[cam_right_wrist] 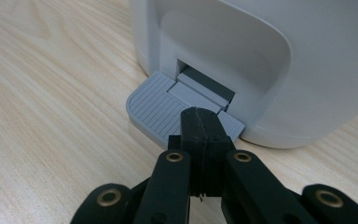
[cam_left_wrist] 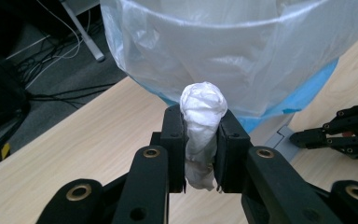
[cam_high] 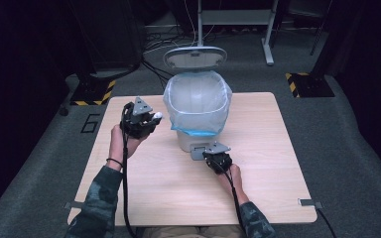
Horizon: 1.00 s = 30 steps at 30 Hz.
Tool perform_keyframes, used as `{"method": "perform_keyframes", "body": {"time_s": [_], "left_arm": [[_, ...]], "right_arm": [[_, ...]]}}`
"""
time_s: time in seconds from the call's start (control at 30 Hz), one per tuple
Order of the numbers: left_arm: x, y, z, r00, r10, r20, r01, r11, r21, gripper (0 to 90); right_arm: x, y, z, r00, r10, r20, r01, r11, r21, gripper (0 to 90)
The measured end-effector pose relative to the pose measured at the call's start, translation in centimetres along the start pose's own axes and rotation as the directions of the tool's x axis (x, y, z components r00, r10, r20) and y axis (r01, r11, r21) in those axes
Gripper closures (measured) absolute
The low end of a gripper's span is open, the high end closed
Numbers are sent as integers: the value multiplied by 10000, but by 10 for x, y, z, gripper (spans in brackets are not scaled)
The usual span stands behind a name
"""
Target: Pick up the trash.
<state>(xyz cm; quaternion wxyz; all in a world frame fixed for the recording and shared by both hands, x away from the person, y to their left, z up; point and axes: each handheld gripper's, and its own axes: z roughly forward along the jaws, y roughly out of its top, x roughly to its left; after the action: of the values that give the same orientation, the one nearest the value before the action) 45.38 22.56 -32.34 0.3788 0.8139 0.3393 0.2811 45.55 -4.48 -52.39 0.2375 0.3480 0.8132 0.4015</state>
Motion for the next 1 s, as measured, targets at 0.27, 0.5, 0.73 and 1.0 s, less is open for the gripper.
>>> {"method": "perform_keyframes", "body": {"time_s": [0.27, 0.5, 0.73, 1.0], "left_arm": [[2, 14, -6, 9999, 125, -32, -125, 9999, -67, 763], [5, 21, -7, 9998, 175, -3, -175, 9998, -92, 763], [7, 29, -9, 9997, 260, 48, -260, 9996, -118, 763], [7, 44, -12, 9992, 395, 0, -394, 9989, -267, 764]], "right_arm": [[1, 0, 0, 9999, 136, -55, -136, 9999, -38, 900], [1, 0, 0, 9999, 118, -47, -118, 9999, -39, 900], [1, 0, 0, 9999, 122, -48, -123, 9999, -39, 900], [1, 0, 0, 9999, 112, -66, -113, 9999, -45, 900]]}}
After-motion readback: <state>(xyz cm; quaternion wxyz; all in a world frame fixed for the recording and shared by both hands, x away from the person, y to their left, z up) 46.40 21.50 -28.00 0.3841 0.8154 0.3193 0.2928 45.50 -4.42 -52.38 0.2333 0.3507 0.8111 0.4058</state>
